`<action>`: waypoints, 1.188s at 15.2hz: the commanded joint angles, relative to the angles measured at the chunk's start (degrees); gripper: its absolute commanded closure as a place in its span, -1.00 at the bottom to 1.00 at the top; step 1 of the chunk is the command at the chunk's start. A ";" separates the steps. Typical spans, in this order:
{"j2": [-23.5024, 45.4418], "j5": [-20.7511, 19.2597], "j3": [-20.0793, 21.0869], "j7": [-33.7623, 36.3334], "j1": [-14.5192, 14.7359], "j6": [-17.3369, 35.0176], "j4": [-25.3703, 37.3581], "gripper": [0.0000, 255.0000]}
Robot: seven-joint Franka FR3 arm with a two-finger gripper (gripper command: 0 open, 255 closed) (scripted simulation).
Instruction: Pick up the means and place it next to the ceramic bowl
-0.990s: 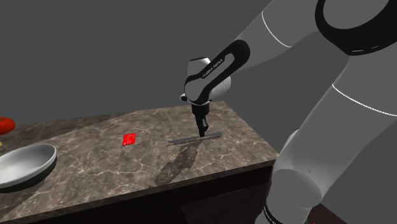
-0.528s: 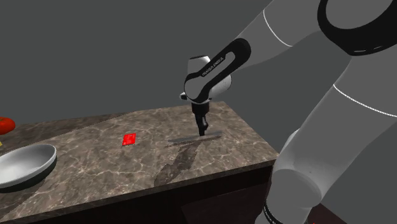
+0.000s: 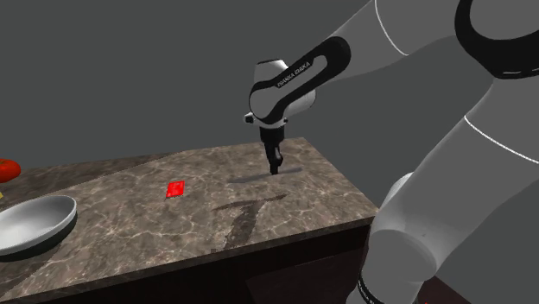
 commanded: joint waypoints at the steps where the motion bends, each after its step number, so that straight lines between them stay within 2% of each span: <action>1: -0.77 0.01 0.04 -0.16 -0.04 -1.80 1.01 1.00; 18: -5.01 0.53 1.06 -0.58 0.15 -15.85 10.83 1.00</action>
